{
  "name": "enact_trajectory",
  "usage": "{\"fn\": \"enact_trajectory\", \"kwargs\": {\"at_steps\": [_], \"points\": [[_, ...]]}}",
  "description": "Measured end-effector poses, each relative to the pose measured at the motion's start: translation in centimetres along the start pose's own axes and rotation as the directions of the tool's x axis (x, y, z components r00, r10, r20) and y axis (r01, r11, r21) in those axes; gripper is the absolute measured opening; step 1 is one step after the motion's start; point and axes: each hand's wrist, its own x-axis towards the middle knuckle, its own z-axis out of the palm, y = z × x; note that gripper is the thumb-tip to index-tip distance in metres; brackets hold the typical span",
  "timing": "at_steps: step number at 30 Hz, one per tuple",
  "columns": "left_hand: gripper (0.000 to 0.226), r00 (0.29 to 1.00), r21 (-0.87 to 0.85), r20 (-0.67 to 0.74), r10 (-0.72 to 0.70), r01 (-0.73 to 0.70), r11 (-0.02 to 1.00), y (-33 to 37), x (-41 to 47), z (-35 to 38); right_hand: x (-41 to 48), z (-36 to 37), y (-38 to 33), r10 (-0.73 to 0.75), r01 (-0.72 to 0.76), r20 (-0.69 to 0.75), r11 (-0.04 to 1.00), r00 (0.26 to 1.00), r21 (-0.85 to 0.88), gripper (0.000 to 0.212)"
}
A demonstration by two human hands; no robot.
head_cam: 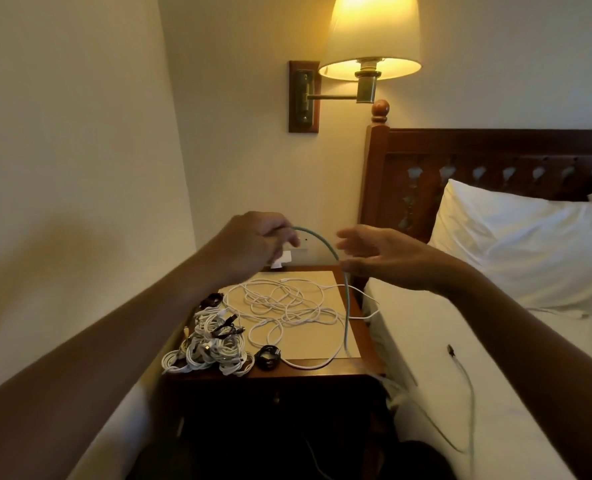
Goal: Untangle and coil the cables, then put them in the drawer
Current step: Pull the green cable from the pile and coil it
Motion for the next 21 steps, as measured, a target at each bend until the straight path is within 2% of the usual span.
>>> {"fn": "enact_trajectory", "kwargs": {"at_steps": [2, 3, 4, 8, 9, 11, 12, 13, 14, 15, 16, 17, 18, 19, 21], "points": [[0.024, 0.996, 0.099, -0.042, 0.081, -0.076, 0.992, 0.6, 0.0, 0.8, 0.6, 1.7, -2.7, -0.072, 0.069, 0.018, 0.987, 0.997, 0.144, 0.041], [0.024, 0.995, 0.122, -0.057, 0.085, -0.077, 0.99, 0.4, -0.1, 0.6, 0.9, 2.3, -3.2, -0.087, 0.085, 0.005, 0.977, 0.996, 0.195, 0.027], [0.025, 0.996, 0.145, -0.061, 0.061, -0.052, 0.988, -0.2, -0.2, 0.2, 1.0, 2.7, -3.3, -0.095, 0.099, -0.03, 0.976, 0.995, 0.194, 0.021], [0.028, 0.985, 0.349, -0.091, -0.147, 0.17, 0.921, -4.3, -1.6, -2.7, 1.7, 2.5, -0.1, -0.11, 0.072, -0.179, 0.976, 0.978, -0.207, 0.026], [0.029, 0.975, 0.377, -0.109, -0.191, 0.219, 0.9, -5.5, -2.1, -3.4, 1.8, 2.5, 1.4, -0.102, 0.049, -0.196, 0.965, 0.975, -0.257, 0.025], [0.032, 0.944, 0.351, -0.132, -0.302, 0.33, 0.876, -7.9, -3.1, -4.2, 2.0, 3.1, 4.6, -0.036, -0.023, -0.238, 0.97, 0.971, -0.243, 0.027], [0.034, 0.922, 0.274, -0.102, -0.374, 0.388, 0.88, -8.8, -3.6, -4.2, 2.0, 3.6, 5.8, 0.002, -0.062, -0.257, 0.973, 0.966, -0.223, 0.027], [0.034, 0.901, 0.117, -0.023, -0.432, 0.432, 0.894, -9.4, -4.1, -4.1, 2.0, 4.0, 6.6, 0.029, -0.09, -0.272, 0.972, 0.962, -0.216, 0.027], [0.034, 0.887, -0.136, 0.088, -0.454, 0.462, 0.876, -9.5, -4.4, -3.8, 2.1, 4.5, 7.3, 0.056, -0.119, -0.282, 0.969, 0.958, -0.215, 0.026], [0.032, 0.884, -0.425, 0.19, -0.426, 0.465, 0.776, -9.2, -4.5, -3.5, 2.2, 5.2, 7.8, 0.088, -0.149, -0.276, 0.966, 0.957, -0.21, 0.025], [0.028, 0.896, -0.655, 0.247, -0.369, 0.435, 0.619, -8.4, -4.5, -3.4, 2.1, 6.0, 8.0, 0.126, -0.177, -0.241, 0.962, 0.962, -0.206, 0.023], [0.025, 0.918, -0.793, 0.259, -0.302, 0.38, 0.476, -7.4, -4.3, -3.3, 2.0, 7.0, 7.9, 0.161, -0.196, -0.161, 0.953, 0.974, -0.231, 0.021], [0.023, 0.94, -0.867, 0.233, -0.247, 0.316, 0.386, -6.4, -3.9, -3.0, 1.9, 8.4, 7.5, 0.178, -0.186, -0.055, 0.944, 0.983, -0.273, 0.022], [0.023, 0.96, -0.905, 0.19, -0.207, 0.253, 0.341, -5.4, -3.5, -2.6, 1.6, 9.9, 6.8, 0.178, -0.15, 0.067, 0.94, 0.982, -0.305, 0.022], [0.024, 0.976, -0.935, 0.097, -0.194, 0.156, 0.319, -4.1, -2.7, -1.3, 0.4, 12.3, 3.4, 0.126, -0.041, 0.286, 0.957, 0.95, -0.286, 0.023]]}}
